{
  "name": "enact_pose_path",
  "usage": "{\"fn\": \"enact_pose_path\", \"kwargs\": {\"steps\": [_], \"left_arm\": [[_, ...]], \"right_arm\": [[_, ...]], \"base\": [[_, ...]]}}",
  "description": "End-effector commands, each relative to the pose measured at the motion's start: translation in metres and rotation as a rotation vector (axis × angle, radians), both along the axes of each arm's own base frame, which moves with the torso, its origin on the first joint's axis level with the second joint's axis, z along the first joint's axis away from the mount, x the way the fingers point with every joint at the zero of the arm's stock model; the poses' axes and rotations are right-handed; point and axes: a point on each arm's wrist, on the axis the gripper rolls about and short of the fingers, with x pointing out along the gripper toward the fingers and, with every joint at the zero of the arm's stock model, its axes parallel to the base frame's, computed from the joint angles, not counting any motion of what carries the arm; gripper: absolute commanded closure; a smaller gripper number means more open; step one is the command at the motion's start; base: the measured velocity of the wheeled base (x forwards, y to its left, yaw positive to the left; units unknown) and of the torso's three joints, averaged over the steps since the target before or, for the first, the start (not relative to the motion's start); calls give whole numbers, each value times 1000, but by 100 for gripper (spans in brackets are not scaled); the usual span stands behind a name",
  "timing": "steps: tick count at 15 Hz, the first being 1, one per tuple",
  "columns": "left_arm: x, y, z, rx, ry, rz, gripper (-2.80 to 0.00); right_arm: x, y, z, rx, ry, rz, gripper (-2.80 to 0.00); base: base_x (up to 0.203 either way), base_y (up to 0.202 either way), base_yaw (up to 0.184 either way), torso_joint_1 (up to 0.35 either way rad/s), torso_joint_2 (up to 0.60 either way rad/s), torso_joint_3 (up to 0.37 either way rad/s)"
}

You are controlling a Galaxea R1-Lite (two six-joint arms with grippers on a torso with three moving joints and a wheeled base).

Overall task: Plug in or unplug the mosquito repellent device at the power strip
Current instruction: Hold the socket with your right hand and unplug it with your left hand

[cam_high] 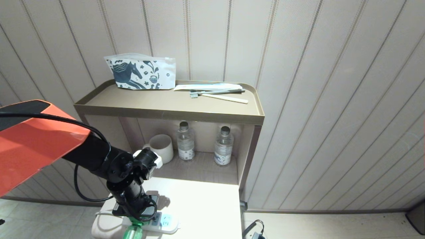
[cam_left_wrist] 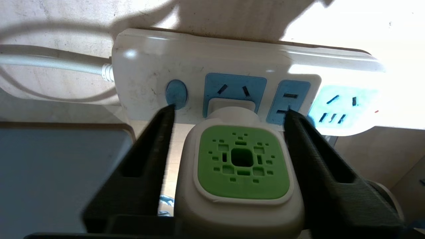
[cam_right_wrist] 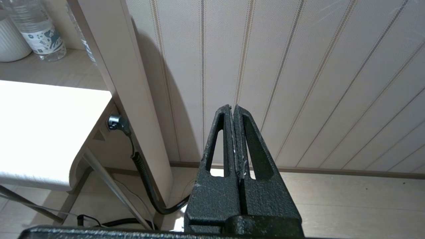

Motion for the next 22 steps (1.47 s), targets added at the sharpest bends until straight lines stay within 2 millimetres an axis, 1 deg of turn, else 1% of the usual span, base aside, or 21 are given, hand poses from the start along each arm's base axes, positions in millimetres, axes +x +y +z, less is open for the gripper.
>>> {"fn": "enact_pose_path", "kwargs": {"steps": [1,7,9,12,14,18,20,22], "left_arm": [[1,-1,0,-1,-4,-1,0],[1,-2,2,5,-11,-42,0],[3,-2,7,3,-30,-78,0],[6,-6,11,-4,-46,-82,0],[4,-6,4,1,-24,-79,0],[2,-6,4,-5,-22,-62,0],[1,-12,9,-13,-33,-52,0],[-4,-18,9,-17,-30,-38,0]], "right_arm": [[0,0,0,0,1,0,0],[0,0,0,-13,3,6,0],[0,0,0,-6,0,3,0],[0,0,0,-6,-2,3,0],[0,0,0,-5,-2,3,0],[0,0,0,-5,-2,3,0],[0,0,0,-6,-2,3,0],[0,0,0,-5,-2,3,0]], "base": [[0,0,0,0,0,0],[0,0,0,0,0,0],[0,0,0,0,0,0],[0,0,0,0,0,0],[0,0,0,0,0,0],[0,0,0,0,0,0],[0,0,0,0,0,0],[0,0,0,0,0,0]]}}
